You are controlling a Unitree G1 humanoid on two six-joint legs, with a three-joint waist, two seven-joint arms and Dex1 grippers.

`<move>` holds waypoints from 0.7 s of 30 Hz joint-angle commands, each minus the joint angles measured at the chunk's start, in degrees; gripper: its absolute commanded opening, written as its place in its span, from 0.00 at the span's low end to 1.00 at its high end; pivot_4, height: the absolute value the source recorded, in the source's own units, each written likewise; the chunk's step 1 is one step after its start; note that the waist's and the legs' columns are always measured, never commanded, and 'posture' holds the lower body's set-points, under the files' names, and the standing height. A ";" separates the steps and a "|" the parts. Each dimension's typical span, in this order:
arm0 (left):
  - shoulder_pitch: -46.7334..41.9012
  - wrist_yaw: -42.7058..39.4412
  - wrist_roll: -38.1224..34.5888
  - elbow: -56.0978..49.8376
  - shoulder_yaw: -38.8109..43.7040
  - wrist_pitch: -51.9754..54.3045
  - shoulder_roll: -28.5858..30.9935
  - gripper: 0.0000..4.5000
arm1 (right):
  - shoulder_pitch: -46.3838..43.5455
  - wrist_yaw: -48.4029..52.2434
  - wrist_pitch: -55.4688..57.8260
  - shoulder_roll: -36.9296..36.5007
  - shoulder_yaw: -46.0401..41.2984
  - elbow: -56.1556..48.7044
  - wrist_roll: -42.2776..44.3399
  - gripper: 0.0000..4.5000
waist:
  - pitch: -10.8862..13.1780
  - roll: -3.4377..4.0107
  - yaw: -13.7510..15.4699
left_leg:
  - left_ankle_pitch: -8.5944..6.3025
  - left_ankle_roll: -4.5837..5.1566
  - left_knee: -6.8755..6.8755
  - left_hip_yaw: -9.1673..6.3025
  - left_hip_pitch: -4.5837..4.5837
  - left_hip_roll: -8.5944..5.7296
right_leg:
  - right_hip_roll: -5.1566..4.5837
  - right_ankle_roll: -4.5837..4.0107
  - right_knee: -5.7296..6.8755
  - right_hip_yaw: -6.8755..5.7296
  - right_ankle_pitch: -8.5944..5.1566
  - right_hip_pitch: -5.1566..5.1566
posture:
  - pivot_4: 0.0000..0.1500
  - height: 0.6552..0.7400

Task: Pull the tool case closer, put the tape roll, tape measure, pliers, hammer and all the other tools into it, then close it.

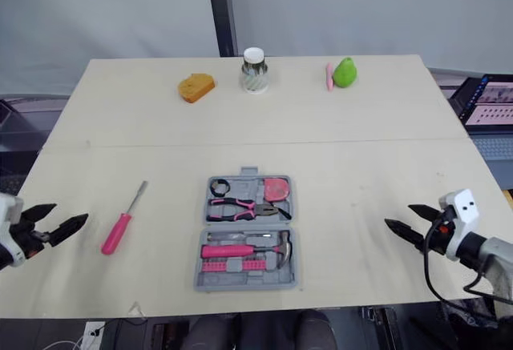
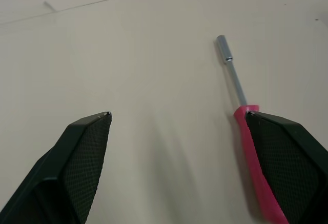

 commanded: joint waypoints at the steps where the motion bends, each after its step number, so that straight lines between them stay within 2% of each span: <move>1: -0.52 0.46 0.28 1.89 0.57 -3.56 0.68 0.99 | -1.91 2.17 -1.38 -1.21 0.01 1.39 -0.65 1.00 | 0.00 0.00 -0.10 | 0.00 -0.01 0.00 0.00 0.00 0.00 | 0.01 0.00 0.00 0.00 0.00 -0.01 | 1.00 1.00; 5: -1.70 1.48 -0.17 1.69 -0.83 -4.19 -0.17 0.99 | -1.98 2.94 -1.07 -1.36 -0.24 0.58 -0.74 1.00 | 0.00 0.00 -0.10 | -0.01 -0.01 -0.02 0.00 0.00 0.00 | 0.01 0.00 0.01 -0.01 0.00 -0.01 | 1.00 1.00; 8: -0.92 2.52 -1.22 -0.62 -1.11 -3.48 -1.69 0.99 | -1.29 2.95 0.74 -0.95 -0.67 -3.99 0.79 1.00 | 0.01 0.02 -0.32 | -0.01 -0.02 -0.05 0.05 0.01 0.01 | 0.01 0.00 0.00 0.00 0.00 -0.03 | 1.00 1.00; 16: 5.05 10.74 -3.77 -16.40 -2.04 0.09 -12.53 0.99 | -2.19 1.10 14.99 -1.04 3.63 -31.14 10.03 1.00 | 0.04 0.04 -0.59 | -0.05 -0.08 -0.06 0.08 0.01 0.15 | 0.07 0.00 0.02 -0.01 0.00 -0.10 | 1.00 1.00; 21: 6.48 18.59 -1.23 -22.72 -5.76 1.14 -19.24 0.99 | -9.61 0.97 20.67 -0.83 9.24 -39.43 13.80 1.00 | 0.04 0.00 0.08 | -0.09 -0.02 0.09 0.03 -0.01 0.09 | 0.04 0.00 0.01 0.05 0.00 -0.02 | 1.00 1.00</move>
